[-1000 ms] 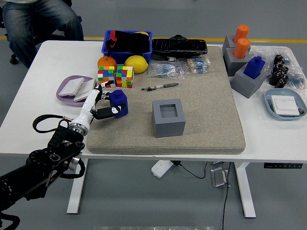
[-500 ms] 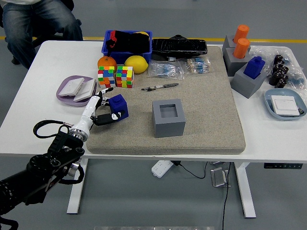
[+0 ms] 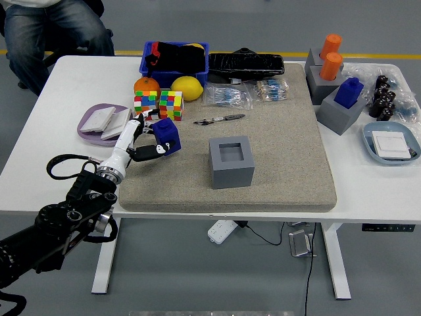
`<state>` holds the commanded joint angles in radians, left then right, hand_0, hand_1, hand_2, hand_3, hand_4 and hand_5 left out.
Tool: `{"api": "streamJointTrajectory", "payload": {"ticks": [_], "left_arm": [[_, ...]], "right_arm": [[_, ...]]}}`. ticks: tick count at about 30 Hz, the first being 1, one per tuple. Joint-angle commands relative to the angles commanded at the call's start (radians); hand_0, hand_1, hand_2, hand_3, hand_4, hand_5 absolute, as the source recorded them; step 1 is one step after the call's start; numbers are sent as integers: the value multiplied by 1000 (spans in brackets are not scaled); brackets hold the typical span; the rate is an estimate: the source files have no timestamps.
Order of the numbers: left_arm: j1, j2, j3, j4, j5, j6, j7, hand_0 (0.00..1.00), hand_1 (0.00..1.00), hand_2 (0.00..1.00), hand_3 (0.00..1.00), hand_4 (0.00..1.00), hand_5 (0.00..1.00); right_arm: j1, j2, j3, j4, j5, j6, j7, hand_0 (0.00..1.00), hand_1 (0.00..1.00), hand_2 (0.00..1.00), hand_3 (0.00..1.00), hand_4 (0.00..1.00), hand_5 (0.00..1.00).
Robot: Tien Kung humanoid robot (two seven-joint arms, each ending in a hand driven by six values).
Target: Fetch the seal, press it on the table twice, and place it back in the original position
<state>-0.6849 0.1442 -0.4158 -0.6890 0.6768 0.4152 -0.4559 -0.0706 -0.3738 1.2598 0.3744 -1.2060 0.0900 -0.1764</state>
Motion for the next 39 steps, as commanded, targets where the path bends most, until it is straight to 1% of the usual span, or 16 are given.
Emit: {"api": "streamJointTrajectory", "payload": {"ticks": [3, 6, 11, 14, 19, 25, 30, 39], "left_arm": [[-5, 4, -14, -26, 15, 0, 3, 818, 565, 450, 883, 677, 2], [-15, 11, -34, -78, 45, -5, 17, 818, 565, 450, 883, 677, 2], [-30, 18, -37, -163, 77, -20, 41, 818, 565, 451, 882, 675, 2], [-37, 14, -25, -211, 95, -28, 55, 818, 562, 452, 883, 674, 2], [-53, 0, 9, -244, 105, -41, 76, 818, 562, 452, 883, 674, 2], [-81, -18, 54, -242, 97, -60, 97, 818, 556, 452, 883, 673, 2], [-113, -28, 93, -223, 96, -93, 130, 818, 554, 451, 884, 672, 2], [-146, -39, 132, -192, 95, -104, 141, 817, 552, 450, 883, 671, 2]], "right_arm": [[-1, 0, 1, 0, 0, 0, 0, 924, 747, 732, 715, 795, 345], [-1, 0, 2, 0, -1, 0, 0, 924, 747, 732, 715, 795, 345], [0, 0, 0, 1, 0, 0, 0, 924, 747, 732, 715, 796, 346], [1, 1, 2, 1, -1, -1, 1, 925, 747, 732, 715, 796, 345], [2, 3, 6, -1, -2, 0, 1, 925, 747, 732, 715, 796, 345], [4, 2, 3, -1, -1, 0, 1, 925, 747, 732, 715, 797, 345], [5, 1, 2, -3, -2, -1, 1, 925, 747, 732, 715, 797, 345], [7, 0, -5, -2, 1, -1, 1, 925, 747, 732, 717, 798, 344]]}}
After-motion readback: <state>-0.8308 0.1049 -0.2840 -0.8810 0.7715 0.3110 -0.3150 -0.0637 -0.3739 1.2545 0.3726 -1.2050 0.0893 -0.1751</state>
